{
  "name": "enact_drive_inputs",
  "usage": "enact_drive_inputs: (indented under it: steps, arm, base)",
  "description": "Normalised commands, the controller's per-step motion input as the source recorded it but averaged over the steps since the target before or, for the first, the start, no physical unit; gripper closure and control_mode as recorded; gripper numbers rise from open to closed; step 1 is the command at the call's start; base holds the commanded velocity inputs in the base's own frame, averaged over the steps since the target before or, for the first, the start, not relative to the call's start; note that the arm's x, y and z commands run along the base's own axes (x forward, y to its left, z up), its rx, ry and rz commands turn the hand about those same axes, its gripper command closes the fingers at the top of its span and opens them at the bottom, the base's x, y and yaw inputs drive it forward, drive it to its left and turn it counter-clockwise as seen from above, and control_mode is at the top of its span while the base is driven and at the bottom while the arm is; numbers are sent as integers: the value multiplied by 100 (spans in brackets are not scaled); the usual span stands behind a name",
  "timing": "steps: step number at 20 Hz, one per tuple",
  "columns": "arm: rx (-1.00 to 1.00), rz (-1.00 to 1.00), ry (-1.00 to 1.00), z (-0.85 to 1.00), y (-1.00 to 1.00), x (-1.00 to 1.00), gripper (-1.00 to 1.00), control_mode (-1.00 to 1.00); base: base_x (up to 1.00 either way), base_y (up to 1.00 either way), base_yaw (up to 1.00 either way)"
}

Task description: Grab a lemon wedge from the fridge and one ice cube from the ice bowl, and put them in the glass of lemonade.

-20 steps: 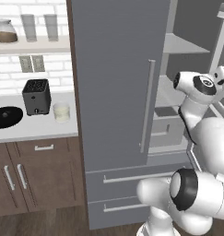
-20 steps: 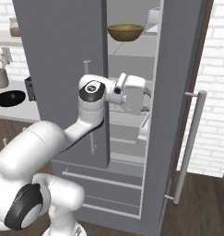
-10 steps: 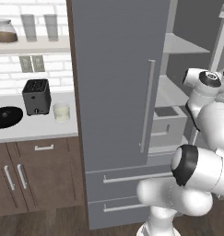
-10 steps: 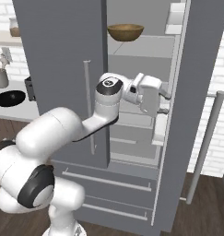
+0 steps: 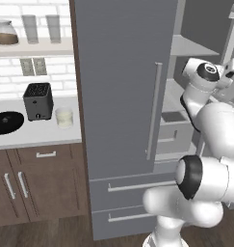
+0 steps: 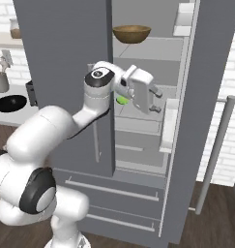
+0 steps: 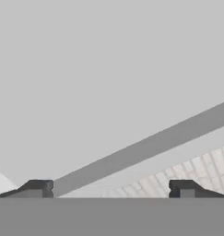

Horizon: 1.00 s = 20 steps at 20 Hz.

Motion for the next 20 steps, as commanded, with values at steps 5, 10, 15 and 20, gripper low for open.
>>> enact_drive_inputs:
  steps: [5,10,15,20]
  arm:
    - [19,13,-22,-14,95,-33,-100,-100]
    - [27,30,-21,-53,100,-4,-100,-100]
    - [33,34,-18,-50,100,-1,-100,-100]
    - [30,40,-11,-33,100,0,-100,-100]
  base:
    - [0,0,0]
    - [0,0,0]
    - [0,0,0]
    - [0,0,0]
